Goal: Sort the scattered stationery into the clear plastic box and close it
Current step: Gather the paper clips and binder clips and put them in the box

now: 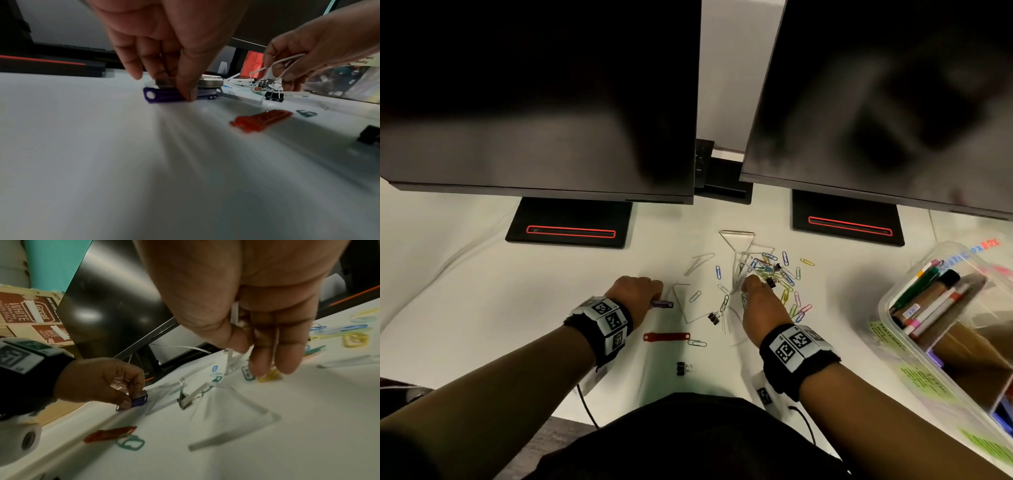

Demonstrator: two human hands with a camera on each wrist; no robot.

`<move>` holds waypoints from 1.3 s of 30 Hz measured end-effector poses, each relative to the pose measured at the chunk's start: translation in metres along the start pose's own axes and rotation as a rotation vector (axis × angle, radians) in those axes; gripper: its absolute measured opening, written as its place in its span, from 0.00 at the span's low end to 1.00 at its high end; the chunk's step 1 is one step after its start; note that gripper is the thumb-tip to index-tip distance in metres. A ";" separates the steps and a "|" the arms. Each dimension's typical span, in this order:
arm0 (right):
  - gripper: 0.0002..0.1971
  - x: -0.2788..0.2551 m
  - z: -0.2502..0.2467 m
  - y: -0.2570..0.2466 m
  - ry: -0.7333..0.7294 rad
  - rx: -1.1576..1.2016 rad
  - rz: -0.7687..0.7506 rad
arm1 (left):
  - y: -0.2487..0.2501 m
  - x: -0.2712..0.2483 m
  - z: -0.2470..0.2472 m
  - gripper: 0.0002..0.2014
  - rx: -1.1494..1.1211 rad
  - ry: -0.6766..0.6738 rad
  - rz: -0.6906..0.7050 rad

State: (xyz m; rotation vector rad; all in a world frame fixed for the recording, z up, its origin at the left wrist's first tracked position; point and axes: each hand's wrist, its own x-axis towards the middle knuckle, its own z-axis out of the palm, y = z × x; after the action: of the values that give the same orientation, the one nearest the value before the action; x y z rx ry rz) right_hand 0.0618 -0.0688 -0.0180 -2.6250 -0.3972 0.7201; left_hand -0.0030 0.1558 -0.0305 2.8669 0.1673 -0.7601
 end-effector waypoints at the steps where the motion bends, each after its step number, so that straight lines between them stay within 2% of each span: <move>1: 0.18 0.002 0.000 -0.001 -0.013 -0.031 0.009 | 0.001 0.000 0.000 0.08 0.017 0.003 0.005; 6: 0.15 0.004 -0.004 0.004 -0.009 -0.054 0.061 | 0.009 0.005 0.002 0.20 0.048 -0.023 0.060; 13: 0.15 -0.001 0.010 0.011 -0.099 -0.216 0.060 | 0.018 0.008 0.003 0.23 0.156 -0.010 0.147; 16: 0.14 -0.003 0.017 0.011 -0.105 -0.228 0.070 | 0.023 0.007 0.001 0.25 0.277 -0.013 0.211; 19: 0.14 -0.005 0.013 0.014 -0.081 -0.165 0.078 | 0.031 0.004 -0.002 0.25 0.365 -0.060 0.245; 22: 0.12 -0.008 0.002 0.016 -0.018 -0.061 0.059 | 0.041 0.005 -0.005 0.20 0.436 -0.051 0.284; 25: 0.09 -0.015 -0.008 0.013 0.053 0.018 -0.005 | 0.047 0.005 -0.005 0.17 0.431 -0.052 0.299; 28: 0.04 -0.019 -0.012 0.006 0.075 0.066 -0.085 | 0.046 0.007 -0.002 0.19 0.447 -0.028 0.282; 32: 0.08 -0.016 -0.010 0.002 0.096 0.096 -0.116 | 0.040 0.004 0.000 0.22 0.424 -0.006 0.227; 36: 0.06 0.004 -0.019 0.007 0.184 0.166 -0.056 | 0.026 -0.007 0.015 0.22 0.321 0.055 0.221; 39: 0.10 0.026 -0.028 0.010 0.182 0.124 -0.070 | 0.016 -0.014 0.027 0.17 0.295 0.091 0.193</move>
State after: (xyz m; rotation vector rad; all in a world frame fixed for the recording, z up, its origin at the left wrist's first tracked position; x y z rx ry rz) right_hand 0.1000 -0.0760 -0.0117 -2.5201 -0.3762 0.4638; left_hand -0.0255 0.1340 -0.0441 3.1337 -0.2265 -0.6664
